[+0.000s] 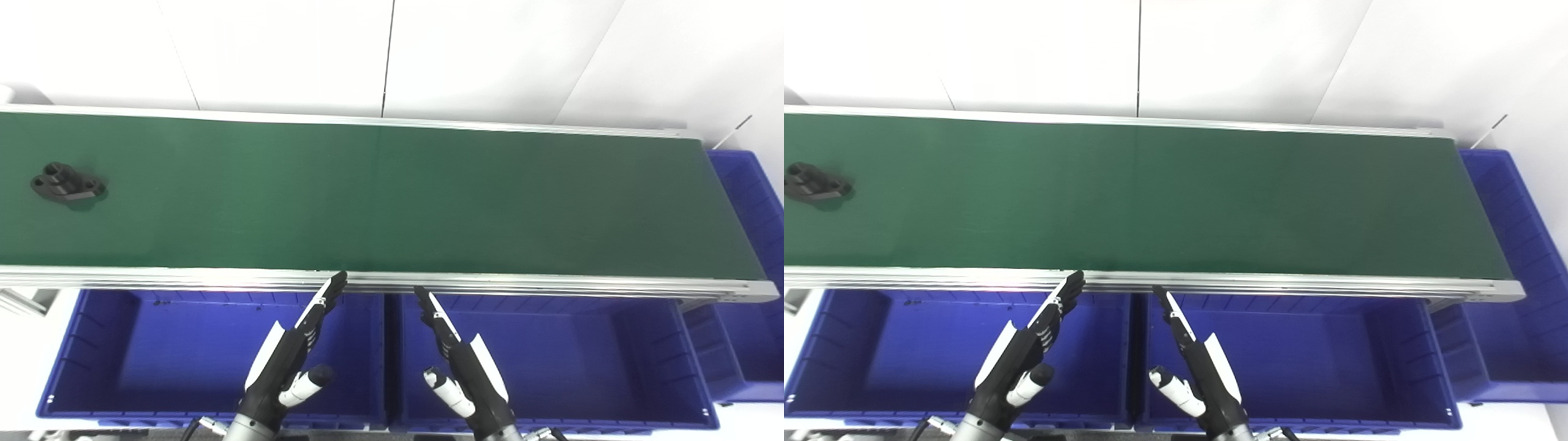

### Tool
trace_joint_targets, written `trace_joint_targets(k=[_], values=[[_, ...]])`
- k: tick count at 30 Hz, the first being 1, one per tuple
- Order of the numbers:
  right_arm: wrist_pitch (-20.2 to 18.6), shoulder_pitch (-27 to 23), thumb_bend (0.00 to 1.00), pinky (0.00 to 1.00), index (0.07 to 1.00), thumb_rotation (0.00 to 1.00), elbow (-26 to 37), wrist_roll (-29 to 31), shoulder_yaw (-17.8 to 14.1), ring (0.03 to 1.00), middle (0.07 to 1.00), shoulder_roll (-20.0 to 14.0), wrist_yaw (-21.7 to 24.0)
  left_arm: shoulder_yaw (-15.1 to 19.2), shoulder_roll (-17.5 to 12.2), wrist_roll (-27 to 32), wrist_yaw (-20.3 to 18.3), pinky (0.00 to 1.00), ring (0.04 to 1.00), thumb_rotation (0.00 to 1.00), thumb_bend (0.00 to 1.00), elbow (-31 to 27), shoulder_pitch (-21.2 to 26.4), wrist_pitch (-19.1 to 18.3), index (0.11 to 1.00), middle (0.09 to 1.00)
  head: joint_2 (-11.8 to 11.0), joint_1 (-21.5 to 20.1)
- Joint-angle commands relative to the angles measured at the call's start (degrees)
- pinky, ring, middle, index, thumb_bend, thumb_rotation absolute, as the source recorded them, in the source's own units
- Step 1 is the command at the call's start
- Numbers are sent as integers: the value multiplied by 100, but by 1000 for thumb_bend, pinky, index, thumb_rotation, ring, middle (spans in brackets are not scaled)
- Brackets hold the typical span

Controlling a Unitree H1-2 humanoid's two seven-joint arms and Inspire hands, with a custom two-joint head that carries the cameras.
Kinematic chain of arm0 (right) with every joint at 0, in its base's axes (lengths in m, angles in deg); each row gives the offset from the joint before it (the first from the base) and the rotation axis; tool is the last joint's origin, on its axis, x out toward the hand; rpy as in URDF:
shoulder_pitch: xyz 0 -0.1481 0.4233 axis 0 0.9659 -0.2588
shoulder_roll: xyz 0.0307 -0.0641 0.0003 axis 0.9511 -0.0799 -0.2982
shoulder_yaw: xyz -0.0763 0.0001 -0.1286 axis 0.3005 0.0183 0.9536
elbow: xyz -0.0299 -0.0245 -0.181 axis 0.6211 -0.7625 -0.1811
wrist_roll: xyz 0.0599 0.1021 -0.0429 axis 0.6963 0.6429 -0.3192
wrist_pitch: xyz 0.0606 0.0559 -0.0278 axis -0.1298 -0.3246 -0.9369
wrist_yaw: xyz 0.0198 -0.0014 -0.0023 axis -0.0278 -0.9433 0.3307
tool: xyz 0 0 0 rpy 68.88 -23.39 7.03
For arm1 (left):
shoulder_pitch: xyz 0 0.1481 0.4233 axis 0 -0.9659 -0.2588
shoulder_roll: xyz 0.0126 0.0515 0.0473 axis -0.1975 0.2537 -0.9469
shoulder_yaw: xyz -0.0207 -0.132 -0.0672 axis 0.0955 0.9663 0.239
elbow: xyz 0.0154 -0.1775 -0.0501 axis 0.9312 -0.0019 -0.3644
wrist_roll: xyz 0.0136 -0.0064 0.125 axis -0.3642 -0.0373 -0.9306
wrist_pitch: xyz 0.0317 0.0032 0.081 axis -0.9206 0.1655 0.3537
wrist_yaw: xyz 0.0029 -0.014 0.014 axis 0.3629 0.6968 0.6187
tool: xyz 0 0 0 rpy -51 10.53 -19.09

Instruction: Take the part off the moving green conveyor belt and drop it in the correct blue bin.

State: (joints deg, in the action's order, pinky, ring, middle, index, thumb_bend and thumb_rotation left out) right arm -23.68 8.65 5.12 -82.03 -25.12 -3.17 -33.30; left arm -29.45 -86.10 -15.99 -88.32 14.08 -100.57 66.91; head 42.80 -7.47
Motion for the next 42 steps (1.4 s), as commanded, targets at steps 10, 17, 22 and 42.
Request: trace_joint_targets(k=[10,17,22,42], values=[[354,-23,870,971,992,975,74,15,22,997,1000,26,8,-14,17,81,-7,1000,1000,945,832,-50,13,232,965,972,-1,-7],[354,-27,869,965,990,976,64,13,15,997,1000,33,-1,-19,15,77,-10,1000,1000,949,836,-75,5,188,964,970,-5,-14],[356,-36,866,969,990,975,54,28,27,995,1000,22,-3,-19,23,68,0,1000,1000,948,829,-66,5,213,965,968,0,-18],[358,-111,851,962,987,974,-165,94,86,991,1000,-70,-79,-34,79,-48,62,988,987,946,832,119,19,326,957,958,-329,179]])
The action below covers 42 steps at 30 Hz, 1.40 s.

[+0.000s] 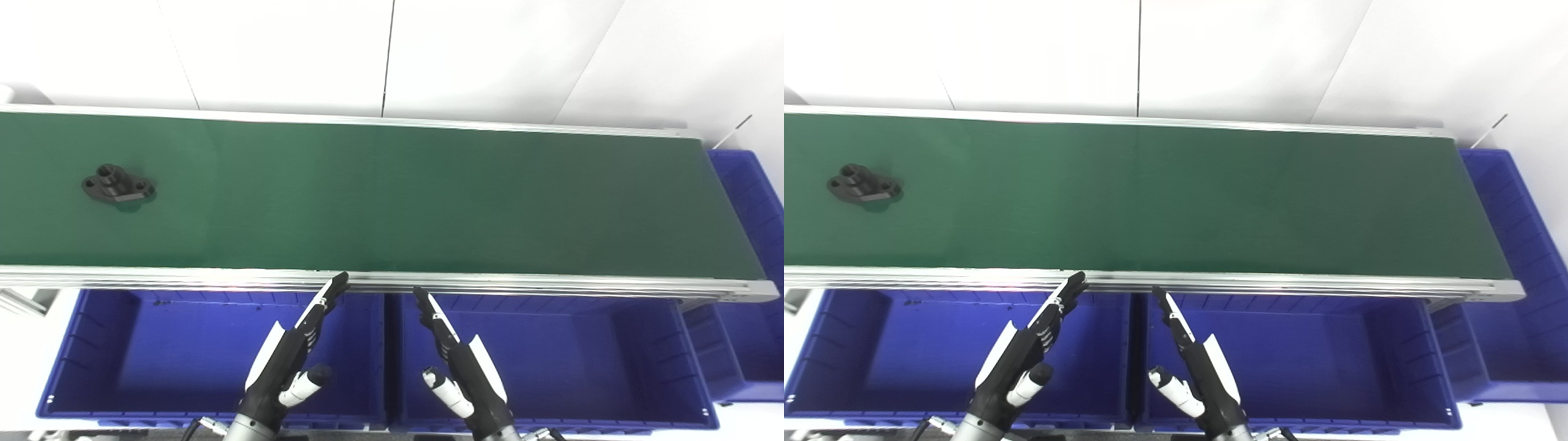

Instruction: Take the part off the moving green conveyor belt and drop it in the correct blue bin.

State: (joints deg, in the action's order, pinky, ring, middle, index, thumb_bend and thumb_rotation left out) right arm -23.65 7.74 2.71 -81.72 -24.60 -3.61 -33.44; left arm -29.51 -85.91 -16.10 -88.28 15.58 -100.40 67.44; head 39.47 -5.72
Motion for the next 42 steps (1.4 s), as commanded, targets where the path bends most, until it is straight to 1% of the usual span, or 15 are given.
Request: trace_joint_targets(k=[1,2,3,4,7,11,15,19,23,28,33,39,42], values=[[354,-32,852,961,985,973,39,68,54,989,1000,-48,-96,-31,72,-53,67,982,983,943,826,18,3,309,954,956,-79,49],[355,-49,850,958,984,973,-22,87,76,985,1000,-79,-131,-38,91,-79,85,976,981,936,819,100,9,363,950,954,-273,212],[356,-63,850,955,982,972,-65,103,98,983,1000,-106,-163,-42,106,-98,97,971,979,934,816,160,14,407,947,953,-273,212],[357,-90,850,954,982,971,-127,128,127,982,1000,-146,-205,-48,128,-122,115,969,979,933,814,272,39,482,946,953,-448,389],[357,-167,859,965,988,955,-280,213,178,990,1000,-237,-283,-78,171,-201,172,916,949,915,822,549,129,619,925,936,-647,558],[358,-275,876,959,980,943,-466,284,208,982,1000,-317,-349,-153,211,-360,360,866,922,901,846,772,240,667,906,920,-811,600],[358,-344,876,957,971,937,-553,319,248,981,1000,-400,-424,-240,228,-420,489,861,917,895,845,899,329,666,896,916,-910,705],[358,-374,851,969,983,933,-553,337,295,996,1000,-487,-470,-338,199,-474,629,827,899,883,817,955,392,667,888,906,-924,797],[358,-414,849,962,980,941,-586,293,334,999,1000,-538,-567,-412,192,-517,714,825,898,885,820,975,420,669,889,904,-924,901],[358,-394,859,970,982,936,-535,315,358,1000,1000,-580,-581,-401,219,-565,712,827,903,884,842,946,385,659,886,905,-896,1062],[358,-401,854,971,992,925,-510,336,395,1000,1000,-602,-588,-386,217,-596,706,808,893,876,863,957,379,656,882,906,-865,1092],[358,-405,856,984,992,922,-489,375,401,998,1000,-616,-560,-386,215,-644,719,816,896,865,849,930,378,659,884,903,-774,1044],[358,-415,846,981,997,930,-484,309,433,1000,1000,-629,-620,-377,215,-631,700,819,897,853,843,888,366,651,885,903,-756,1028]])
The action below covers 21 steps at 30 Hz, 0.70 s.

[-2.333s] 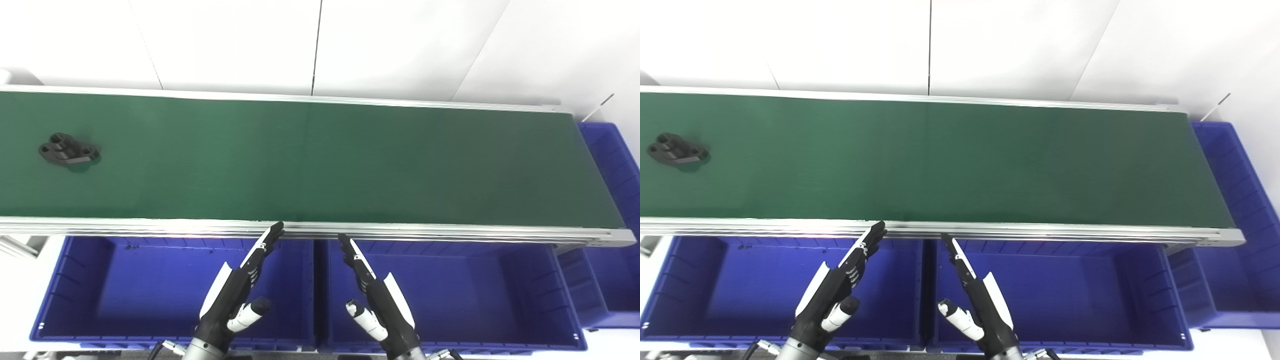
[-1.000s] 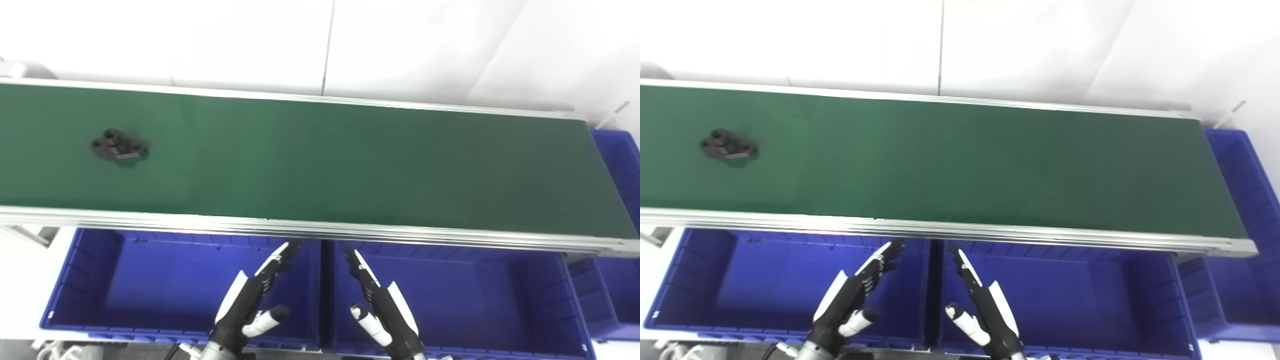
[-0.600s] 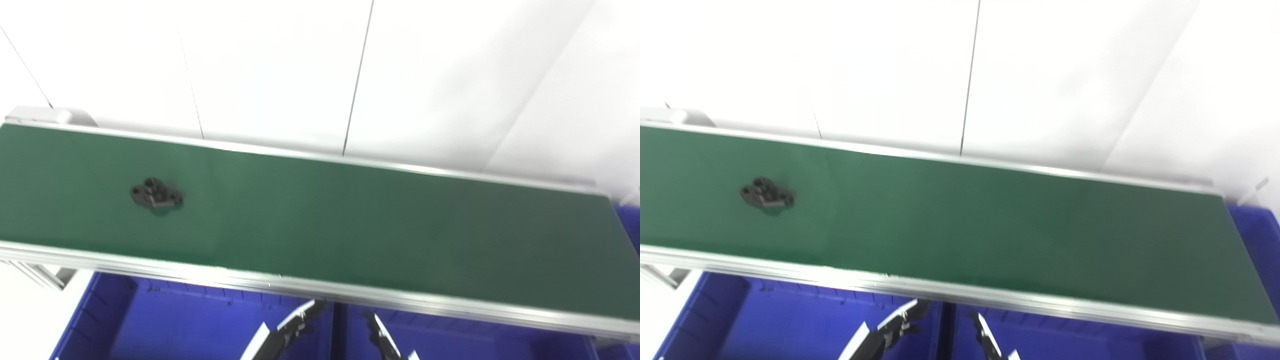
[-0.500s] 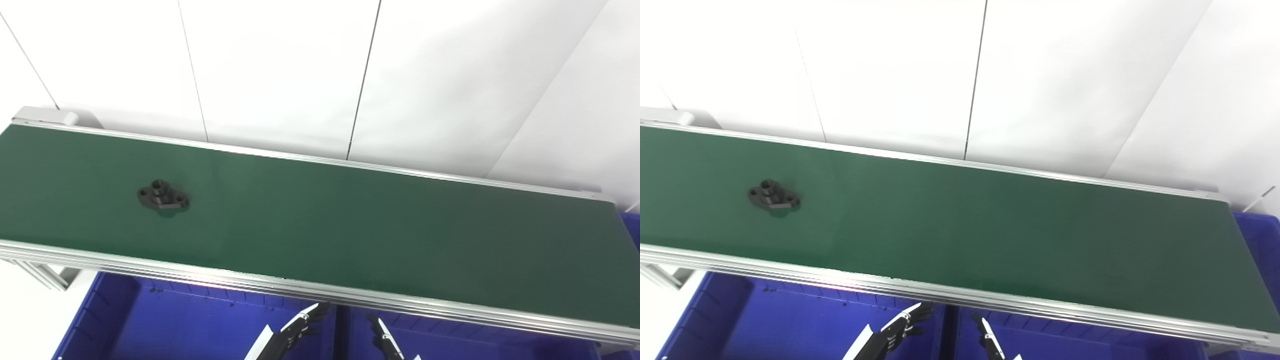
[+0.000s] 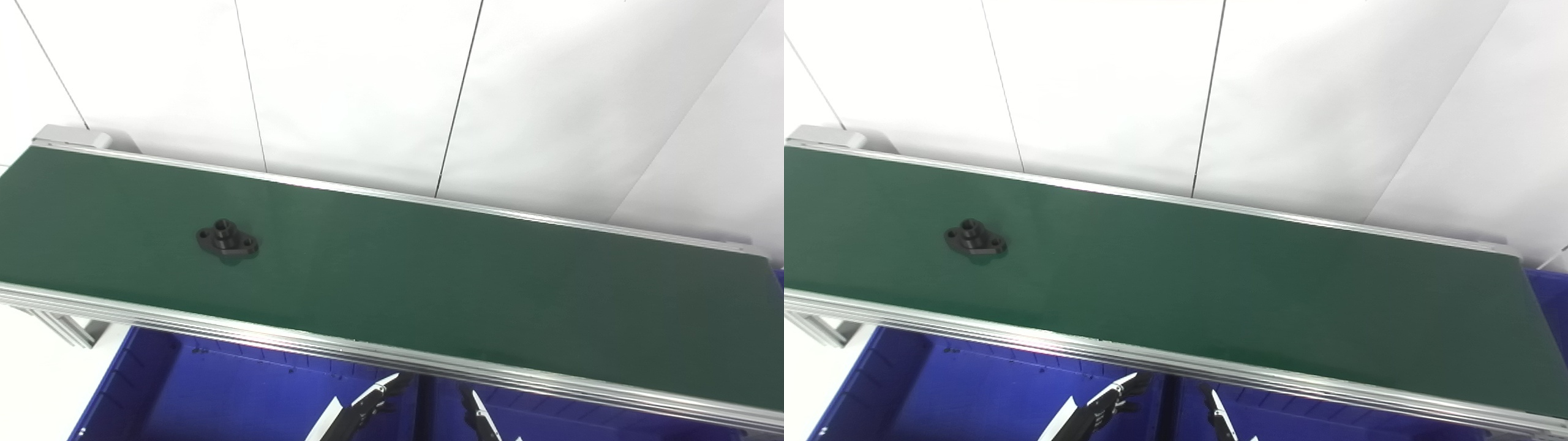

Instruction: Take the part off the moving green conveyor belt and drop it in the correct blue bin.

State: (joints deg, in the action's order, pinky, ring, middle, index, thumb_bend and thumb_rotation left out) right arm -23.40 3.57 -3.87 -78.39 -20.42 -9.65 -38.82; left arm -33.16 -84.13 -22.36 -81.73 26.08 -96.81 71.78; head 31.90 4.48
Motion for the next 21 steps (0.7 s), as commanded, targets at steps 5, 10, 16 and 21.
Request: trace_joint_targets(k=[5,10,16,21], values=[[332,11,844,982,992,915,207,53,0,1000,1000,-46,-42,-9,58,-16,43,828,902,844,843,-167,3,211,888,906,-7,37],[332,98,857,1000,1000,891,499,-34,-71,1000,1000,-118,-81,-8,89,-28,32,821,900,831,836,-220,-6,191,885,906,102,9],[330,375,818,1000,999,858,1354,-243,-438,1000,1000,-237,-82,-23,164,-24,8,832,907,820,825,-205,49,175,894,913,176,-50],[211,470,777,1000,979,751,2233,-829,-1022,1000,1000,8,-169,-33,226,-98,25,830,904,835,823,-174,103,170,898,912,206,-72]])
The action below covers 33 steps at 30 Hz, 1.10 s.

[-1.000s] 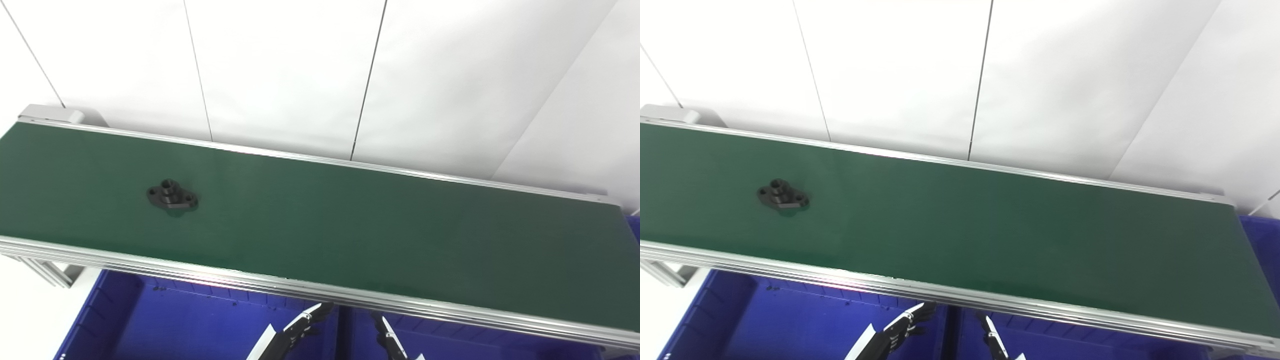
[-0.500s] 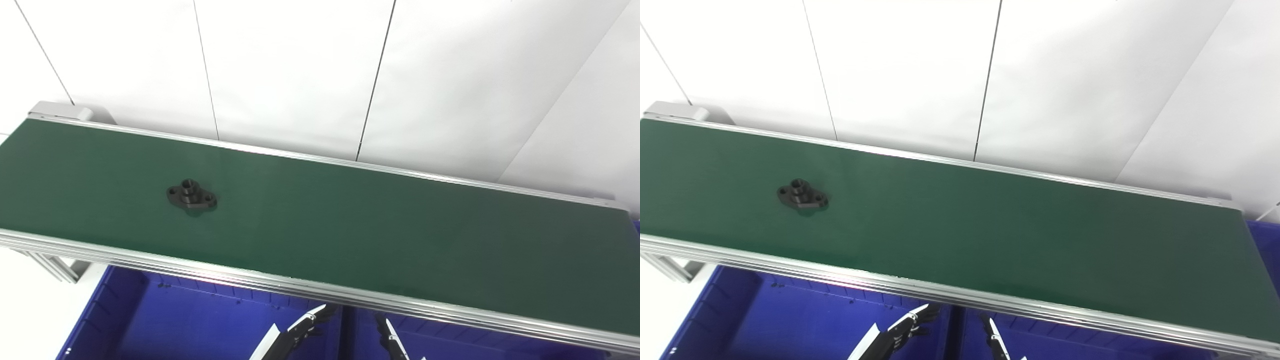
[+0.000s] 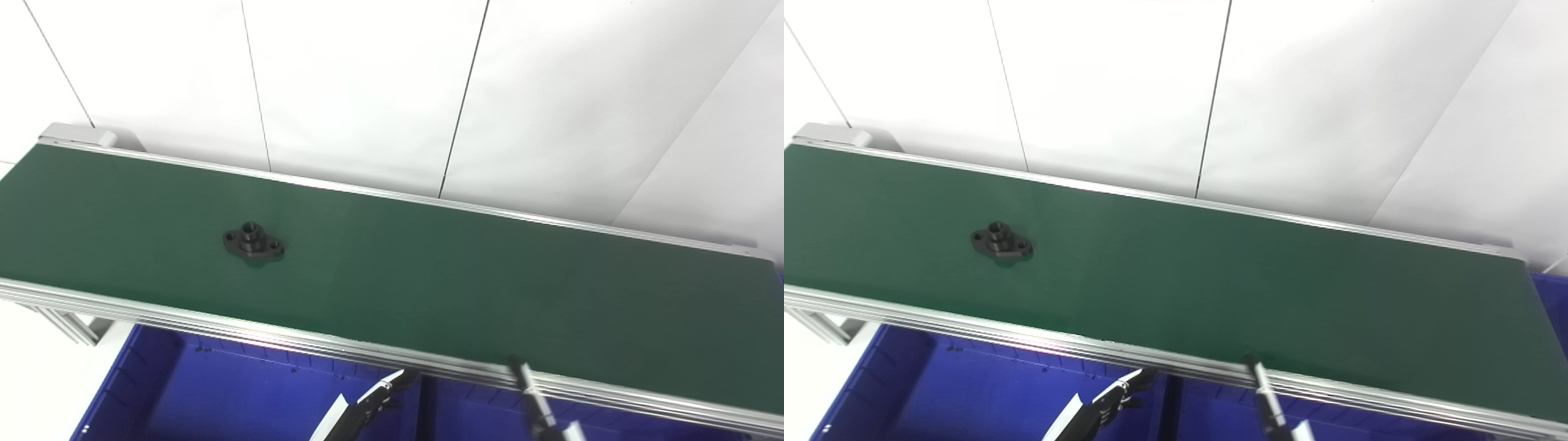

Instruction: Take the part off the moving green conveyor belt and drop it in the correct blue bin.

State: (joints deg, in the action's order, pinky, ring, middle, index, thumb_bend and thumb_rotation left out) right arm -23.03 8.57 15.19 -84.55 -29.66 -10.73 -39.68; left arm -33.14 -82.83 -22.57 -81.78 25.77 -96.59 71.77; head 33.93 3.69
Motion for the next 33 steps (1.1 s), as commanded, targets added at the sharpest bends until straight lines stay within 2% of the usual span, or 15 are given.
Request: trace_joint_targets(k=[1,4,8,12,18,25,26,28,33], values=[[150,-42,775,1000,976,743,428,-345,-189,1000,1000,161,-90,-35,106,-83,31,828,903,840,824,-131,91,174,899,913,3,7],[7,-139,764,1000,980,721,813,-790,-453,1000,1000,291,-45,-33,118,-80,26,828,904,846,818,-94,121,193,902,915,0,-11],[-252,-397,788,1000,976,699,1142,-1022,-652,1000,1000,427,108,-27,119,-70,-3,831,909,851,820,-81,137,170,910,923,-4,-32],[-580,-828,810,1000,972,706,1239,-1315,-807,989,977,466,293,-21,129,-135,3,827,908,856,819,-52,156,143,912,925,-24,-66],[-1149,-1629,878,913,934,706,1135,-1343,-999,941,930,413,668,-23,163,-174,37,826,910,856,806,26,195,183,913,926,-55,-77],[-1769,-2450,883,839,896,654,920,-1208,-1042,894,901,399,1074,-26,188,-127,41,823,905,852,807,143,269,207,911,921,-89,-107],[-1842,-2602,886,800,886,627,859,-1230,-1036,873,890,406,1116,-31,192,-128,53,821,902,855,815,161,284,215,908,919,-88,-103],[-2030,-2861,895,751,881,631,783,-1472,-995,854,882,393,1205,-40,202,-115,56,816,898,855,815,180,305,222,905,917,-91,-89],[-2221,-3393,880,765,880,646,475,-1942,-828,855,881,351,1271,-46,232,-143,73,816,897,849,817,221,326,210,899,914,-154,-55]])
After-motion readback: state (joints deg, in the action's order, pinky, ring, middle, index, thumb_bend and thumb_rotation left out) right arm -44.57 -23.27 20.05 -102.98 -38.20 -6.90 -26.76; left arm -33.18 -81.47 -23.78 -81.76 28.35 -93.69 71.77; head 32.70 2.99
